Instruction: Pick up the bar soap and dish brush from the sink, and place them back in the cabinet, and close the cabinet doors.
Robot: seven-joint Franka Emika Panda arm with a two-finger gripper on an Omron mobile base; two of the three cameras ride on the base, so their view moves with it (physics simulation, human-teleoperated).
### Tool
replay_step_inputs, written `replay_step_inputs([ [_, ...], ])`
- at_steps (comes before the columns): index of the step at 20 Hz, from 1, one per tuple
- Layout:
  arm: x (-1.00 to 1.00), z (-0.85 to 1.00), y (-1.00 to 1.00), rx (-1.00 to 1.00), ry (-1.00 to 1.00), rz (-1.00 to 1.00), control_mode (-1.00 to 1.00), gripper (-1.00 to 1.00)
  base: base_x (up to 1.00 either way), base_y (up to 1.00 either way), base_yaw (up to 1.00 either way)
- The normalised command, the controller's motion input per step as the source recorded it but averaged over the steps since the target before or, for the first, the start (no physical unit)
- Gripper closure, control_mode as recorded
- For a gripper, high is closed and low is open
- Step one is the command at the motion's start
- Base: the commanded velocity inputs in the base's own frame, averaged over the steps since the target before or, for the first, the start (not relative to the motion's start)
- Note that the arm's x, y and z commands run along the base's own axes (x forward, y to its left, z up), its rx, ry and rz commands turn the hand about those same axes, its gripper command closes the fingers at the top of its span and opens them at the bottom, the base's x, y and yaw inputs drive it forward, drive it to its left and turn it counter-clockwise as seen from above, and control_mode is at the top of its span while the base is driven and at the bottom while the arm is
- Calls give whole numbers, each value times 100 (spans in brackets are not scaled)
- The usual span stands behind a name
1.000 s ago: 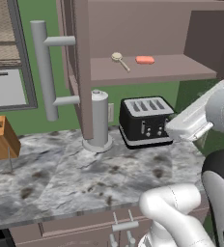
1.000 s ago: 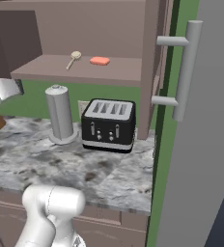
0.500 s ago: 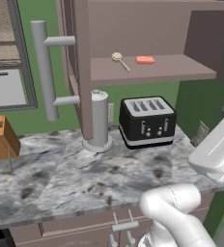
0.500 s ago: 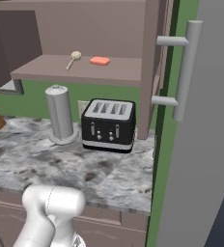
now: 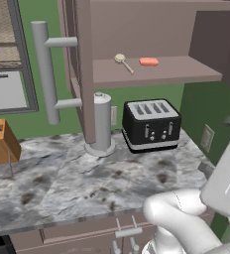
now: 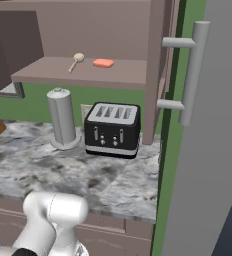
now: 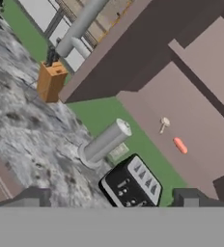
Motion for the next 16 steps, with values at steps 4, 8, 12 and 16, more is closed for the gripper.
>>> replay_step_inputs([
  [4, -28, 13, 49, -17, 0, 18, -100, -100, 0, 0, 0],
  [8, -27, 2, 51, -17, 0, 15, -100, -100, 0, 0, 0],
  [12, -18, 0, 42, -15, -2, 8, -100, -100, 0, 0, 0],
  [16, -1, 0, 44, -14, -3, 4, -100, -100, 0, 0, 0],
])
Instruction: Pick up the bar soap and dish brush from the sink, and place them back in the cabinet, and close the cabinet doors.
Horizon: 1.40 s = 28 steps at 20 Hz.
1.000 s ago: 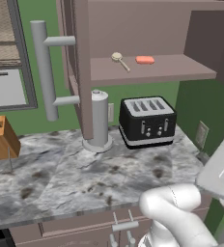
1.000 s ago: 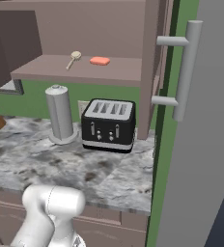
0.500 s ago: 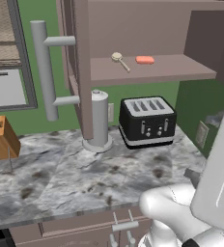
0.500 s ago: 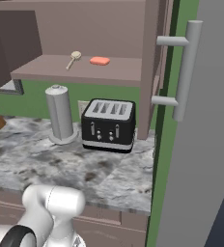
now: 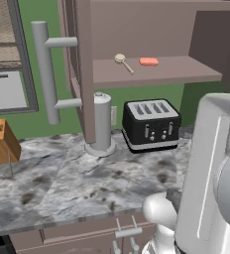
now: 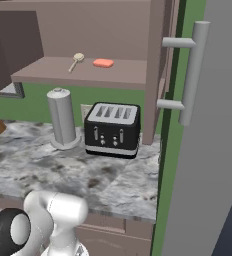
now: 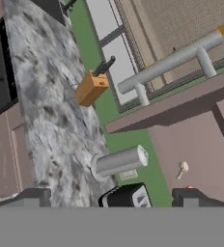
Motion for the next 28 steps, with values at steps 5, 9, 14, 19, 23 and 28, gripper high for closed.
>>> replay_step_inputs([
  [5, 4, 0, 43, -14, -6, 4, -100, -100, 0, 0, 0],
  [9, 10, 0, 46, -14, -7, 5, -100, -100, 0, 0, 0],
  [14, 23, 0, 39, -14, -7, 3, -100, -100, 0, 0, 0],
  [19, 44, 0, 17, -13, -6, 1, -100, -100, 0, 0, 0],
  [23, 47, 0, 6, -11, -6, 0, -100, -100, 0, 0, 0],
  [28, 44, -3, 2, -11, -7, 0, -100, -100, 0, 0, 0],
])
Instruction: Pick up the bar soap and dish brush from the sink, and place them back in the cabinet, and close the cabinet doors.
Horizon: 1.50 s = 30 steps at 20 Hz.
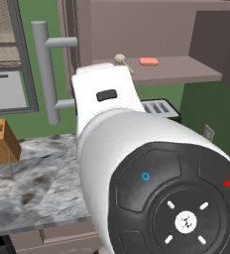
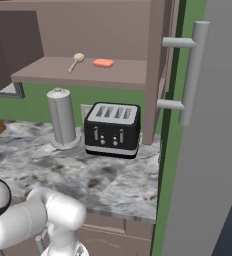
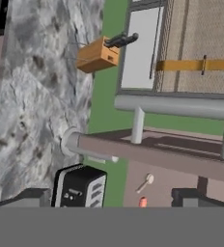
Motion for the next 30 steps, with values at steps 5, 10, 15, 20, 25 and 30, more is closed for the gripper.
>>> replay_step_inputs([
  [5, 25, -12, 12, -13, -10, 0, -100, -100, 0, 0, 0],
  [10, 23, -13, 26, -13, -8, 0, -100, -100, 0, 0, 0],
  [15, 35, -5, 9, -8, -5, 0, -100, -100, 0, 0, 0],
  [20, 33, -5, 0, -7, -3, 0, -100, -100, 0, 0, 0],
  [25, 25, -10, 8, -9, -5, 0, -100, -100, 0, 0, 0],
  [30, 25, -5, 12, -8, -5, 0, -100, -100, 0, 0, 0],
])
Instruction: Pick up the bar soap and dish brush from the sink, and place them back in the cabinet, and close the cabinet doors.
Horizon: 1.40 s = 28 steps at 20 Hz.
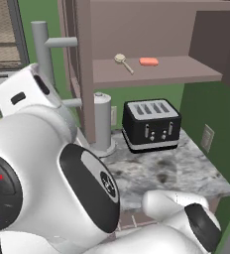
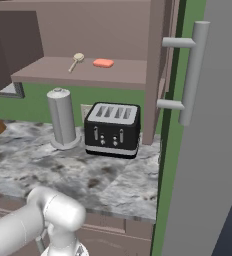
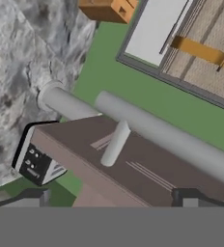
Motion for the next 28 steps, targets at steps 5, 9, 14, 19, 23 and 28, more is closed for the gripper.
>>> replay_step_inputs([
  [5, 28, -1, 18, -6, -2, 0, -100, -100, 0, 0, 0],
  [9, 23, -2, 24, -6, -1, 0, -100, -100, 0, 0, 0],
  [14, 2, 0, 38, -6, -2, 0, -100, -100, 0, 0, 0],
  [19, 2, 0, 38, -3, -3, 0, -100, -100, 0, 0, 0],
  [23, 7, -5, 21, 0, -9, -2, -100, -100, 0, 0, 0],
  [28, 1, -5, 4, 2, -10, -6, -100, -100, 0, 0, 0],
])
